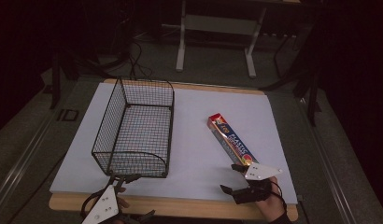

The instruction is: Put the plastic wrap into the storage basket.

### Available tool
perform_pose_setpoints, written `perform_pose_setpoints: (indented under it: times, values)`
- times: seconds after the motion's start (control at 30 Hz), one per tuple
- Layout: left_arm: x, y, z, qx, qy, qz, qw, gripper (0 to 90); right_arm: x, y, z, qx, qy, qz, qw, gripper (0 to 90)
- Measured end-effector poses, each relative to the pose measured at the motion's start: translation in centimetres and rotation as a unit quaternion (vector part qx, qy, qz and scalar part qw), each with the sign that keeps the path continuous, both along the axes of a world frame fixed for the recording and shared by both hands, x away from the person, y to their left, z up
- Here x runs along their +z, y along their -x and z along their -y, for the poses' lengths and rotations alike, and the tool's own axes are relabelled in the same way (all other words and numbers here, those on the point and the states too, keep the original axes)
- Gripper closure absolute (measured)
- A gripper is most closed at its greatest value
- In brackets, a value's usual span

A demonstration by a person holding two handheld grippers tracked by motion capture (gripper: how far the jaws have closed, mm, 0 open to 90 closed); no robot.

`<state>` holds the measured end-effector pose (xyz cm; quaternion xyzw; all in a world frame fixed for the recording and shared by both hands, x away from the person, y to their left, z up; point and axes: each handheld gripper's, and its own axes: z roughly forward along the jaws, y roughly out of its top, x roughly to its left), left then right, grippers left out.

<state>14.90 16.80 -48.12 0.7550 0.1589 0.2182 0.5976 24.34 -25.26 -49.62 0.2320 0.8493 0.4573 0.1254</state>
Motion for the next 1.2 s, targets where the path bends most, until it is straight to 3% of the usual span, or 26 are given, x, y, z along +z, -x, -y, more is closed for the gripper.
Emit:
perform_pose_setpoints:
  times: [0.17, 0.2, 0.47, 0.67, 0.9, 1.1, 1.17, 1.2]
  values:
    - [0.0, 0.0, 0.1, -0.001, -0.003, 0.001, 1.0000, 0.2, 0.1, 0.0, 0.1, -0.001, 0.000, 0.007, 1.0000, 16.9]
    - [0.0, 0.0, 0.1, -0.001, -0.003, 0.000, 1.0000, 0.2, 0.2, 0.1, 0.1, -0.002, 0.002, 0.019, 0.9998, 17.0]
    - [-0.1, -0.1, 0.2, 0.000, -0.005, -0.002, 1.0000, 0.2, 1.1, 0.3, 0.6, -0.006, -0.003, 0.051, 0.9987, 17.6]
    - [-0.2, -0.1, 0.4, -0.005, -0.011, -0.003, 0.9999, 0.2, 2.1, -0.1, 1.8, -0.051, 0.003, 0.073, 0.9960, 16.9]
    - [-0.2, -0.2, 0.5, -0.007, -0.011, -0.004, 0.9999, 0.2, 2.7, -0.7, 2.9, -0.094, -0.006, 0.053, 0.9942, 14.3]
    - [-0.3, -0.2, 0.5, -0.008, -0.012, -0.006, 0.9999, 0.2, 3.0, -1.8, 3.2, -0.120, 0.015, 0.051, 0.9914, 10.4]
    - [-0.3, -0.2, 0.6, -0.008, -0.014, -0.006, 0.9999, 0.2, 2.9, -2.3, 3.2, -0.113, 0.023, 0.041, 0.9925, 9.6]
    - [-0.3, -0.2, 0.6, -0.008, -0.016, -0.004, 0.9998, 0.2, 2.7, -2.9, 3.0, -0.139, 0.045, 0.036, 0.9886, 9.6]
